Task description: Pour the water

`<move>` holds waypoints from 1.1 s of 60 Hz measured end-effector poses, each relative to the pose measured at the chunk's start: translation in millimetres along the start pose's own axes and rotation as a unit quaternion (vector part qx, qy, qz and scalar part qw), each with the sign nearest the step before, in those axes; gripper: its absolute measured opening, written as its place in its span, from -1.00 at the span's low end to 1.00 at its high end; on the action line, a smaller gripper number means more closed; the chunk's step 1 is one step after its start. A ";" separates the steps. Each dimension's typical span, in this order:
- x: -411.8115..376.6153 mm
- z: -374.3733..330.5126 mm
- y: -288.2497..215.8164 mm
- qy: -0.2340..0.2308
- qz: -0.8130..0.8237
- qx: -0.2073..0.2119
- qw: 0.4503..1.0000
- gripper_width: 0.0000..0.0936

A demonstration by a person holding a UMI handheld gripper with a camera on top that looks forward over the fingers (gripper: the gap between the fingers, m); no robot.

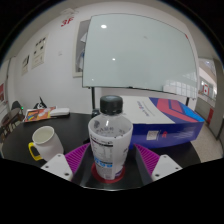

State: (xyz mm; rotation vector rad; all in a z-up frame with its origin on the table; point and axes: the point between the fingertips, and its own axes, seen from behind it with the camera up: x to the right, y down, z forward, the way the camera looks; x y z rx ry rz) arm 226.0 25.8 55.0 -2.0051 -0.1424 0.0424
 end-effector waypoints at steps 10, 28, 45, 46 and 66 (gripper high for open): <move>-2.6 -44.8 -4.3 0.027 0.006 -0.008 1.000 0.80; -44.7 -214.6 1.4 0.079 0.016 -0.019 0.997 0.80; -90.1 -341.9 34.4 0.103 0.003 -0.032 0.994 0.81; -91.0 -346.8 35.1 0.106 -0.001 -0.031 0.994 0.81; -104.3 -380.4 39.0 0.109 -0.006 -0.021 0.994 0.81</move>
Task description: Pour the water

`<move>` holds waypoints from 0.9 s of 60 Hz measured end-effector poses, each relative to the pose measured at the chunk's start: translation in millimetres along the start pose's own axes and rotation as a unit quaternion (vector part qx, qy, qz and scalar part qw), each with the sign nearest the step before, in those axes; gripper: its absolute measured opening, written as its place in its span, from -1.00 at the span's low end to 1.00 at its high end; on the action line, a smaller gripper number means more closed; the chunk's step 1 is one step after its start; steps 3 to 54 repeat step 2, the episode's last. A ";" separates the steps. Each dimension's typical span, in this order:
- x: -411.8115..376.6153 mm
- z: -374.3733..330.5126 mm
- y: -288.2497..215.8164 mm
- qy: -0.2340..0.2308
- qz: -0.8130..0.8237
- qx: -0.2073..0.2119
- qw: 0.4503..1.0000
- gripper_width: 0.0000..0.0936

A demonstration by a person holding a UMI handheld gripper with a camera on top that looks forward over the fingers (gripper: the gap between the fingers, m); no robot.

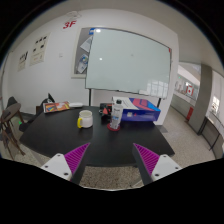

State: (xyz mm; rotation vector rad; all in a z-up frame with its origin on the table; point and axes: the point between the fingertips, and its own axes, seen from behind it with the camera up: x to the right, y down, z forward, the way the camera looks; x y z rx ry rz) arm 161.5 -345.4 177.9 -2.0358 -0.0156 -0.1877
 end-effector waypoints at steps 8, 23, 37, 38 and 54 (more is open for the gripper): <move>0.1 0.5 0.0 0.001 0.001 0.001 1.000 0.81; 0.1 0.5 0.0 0.001 0.001 0.001 1.000 0.81; 0.1 0.5 0.0 0.001 0.001 0.001 1.000 0.81; 0.1 0.5 0.0 0.001 0.001 0.001 1.000 0.81; 0.1 0.5 0.0 0.001 0.001 0.001 1.000 0.81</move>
